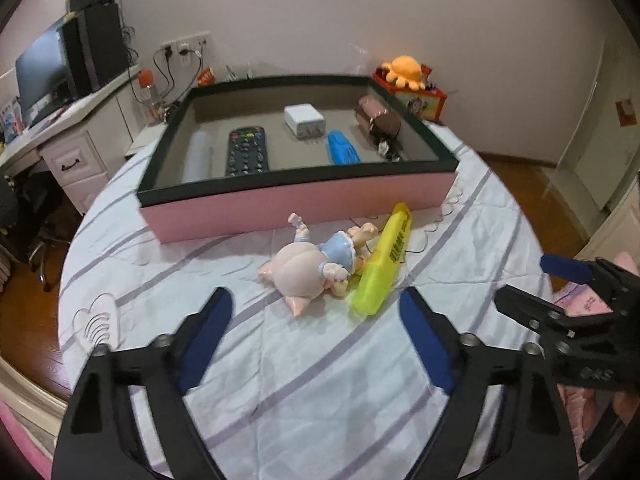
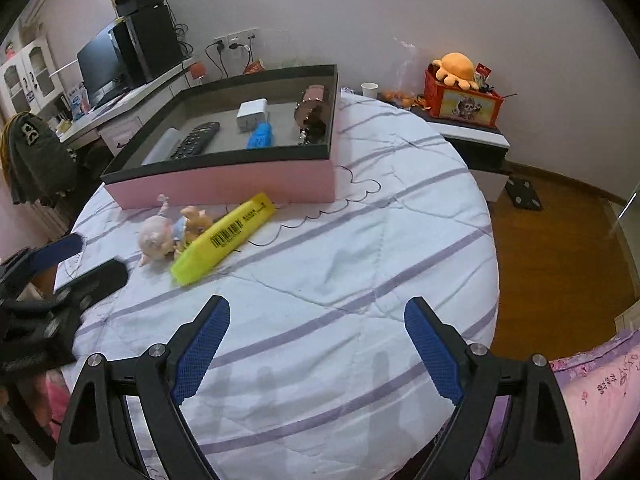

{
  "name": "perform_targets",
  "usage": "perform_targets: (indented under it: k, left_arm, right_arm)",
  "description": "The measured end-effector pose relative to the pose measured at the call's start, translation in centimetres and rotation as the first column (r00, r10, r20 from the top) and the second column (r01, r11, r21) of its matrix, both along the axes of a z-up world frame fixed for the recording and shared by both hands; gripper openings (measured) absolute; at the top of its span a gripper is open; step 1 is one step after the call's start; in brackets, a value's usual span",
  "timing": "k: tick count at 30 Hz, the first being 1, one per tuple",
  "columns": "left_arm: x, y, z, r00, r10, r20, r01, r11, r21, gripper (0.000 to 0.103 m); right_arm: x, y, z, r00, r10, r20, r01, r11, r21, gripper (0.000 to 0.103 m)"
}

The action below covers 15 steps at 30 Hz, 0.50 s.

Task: Organize rigid objects
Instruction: 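Withdraw the right gripper while moving the left gripper toward the pig figurine, then close the left gripper on the pig figurine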

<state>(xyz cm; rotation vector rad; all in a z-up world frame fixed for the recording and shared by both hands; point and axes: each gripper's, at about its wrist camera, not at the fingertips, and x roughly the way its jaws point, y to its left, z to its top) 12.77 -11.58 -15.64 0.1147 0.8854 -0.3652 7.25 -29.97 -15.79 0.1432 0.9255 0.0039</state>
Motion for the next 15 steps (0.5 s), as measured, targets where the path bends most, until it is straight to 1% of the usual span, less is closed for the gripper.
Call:
perform_targets:
  k: [2,3,5,6,7,9,12,13,14,15]
  left_arm:
    - [1.1,-0.3,-0.9,1.000,0.014,-0.021,-0.014,1.000,0.012,0.076]
    - [1.5,-0.3,-1.1,0.999,0.020,-0.029,-0.020,1.000,0.007,0.071]
    - [2.3,-0.4,-1.8,0.998,0.036,-0.045,-0.036,0.999,0.008,0.071]
    - [2.5,-0.5,-2.0,0.998,0.036,-0.050,-0.036,0.999,0.007,0.067]
    - [2.7,-0.5,-2.1,0.998,0.036,-0.050,-0.036,0.999,-0.003,0.060]
    - [3.3,-0.5,-2.7,0.997,0.031,-0.074,-0.032,0.999,-0.011,0.052]
    - [3.6,-0.3,-2.9,0.997,0.029,-0.066,-0.031,0.999,-0.024,0.051]
    - [3.7,-0.1,-2.9,0.997,0.030,-0.069,-0.032,0.999,-0.036,0.049]
    - [3.6,0.1,-2.8,0.997,0.038,-0.065,-0.041,0.998,-0.045,0.046]
    - [3.6,0.3,-2.7,0.997,0.036,-0.063,-0.039,0.998,-0.042,0.045]
  right_arm:
    - [0.2,-0.2,-0.4,1.000,0.005,-0.009,-0.005,1.000,0.011,0.090]
    - [0.3,-0.4,-0.5,1.000,0.008,-0.011,-0.007,1.000,0.016,0.090]
    - [0.7,-0.4,-0.9,1.000,0.012,-0.019,-0.011,1.000,0.019,0.090]
    - [0.9,-0.5,-1.0,1.000,0.013,-0.022,-0.013,1.000,0.020,0.090]
    - [1.0,-0.5,-1.2,1.000,0.015,-0.024,-0.015,1.000,0.023,0.090]
    - [1.4,-0.5,-1.5,0.999,0.022,-0.032,-0.021,0.999,0.028,0.090]
    - [2.0,-0.6,-1.8,0.999,0.030,-0.038,-0.029,0.999,0.034,0.091]
    - [2.2,-0.5,-1.9,0.999,0.032,-0.040,-0.031,0.999,0.035,0.091]
    - [2.3,-0.6,-2.0,0.999,0.033,-0.041,-0.032,0.999,0.035,0.090]
    - [2.4,-0.5,-2.2,0.998,0.035,-0.045,-0.033,0.999,0.034,0.091]
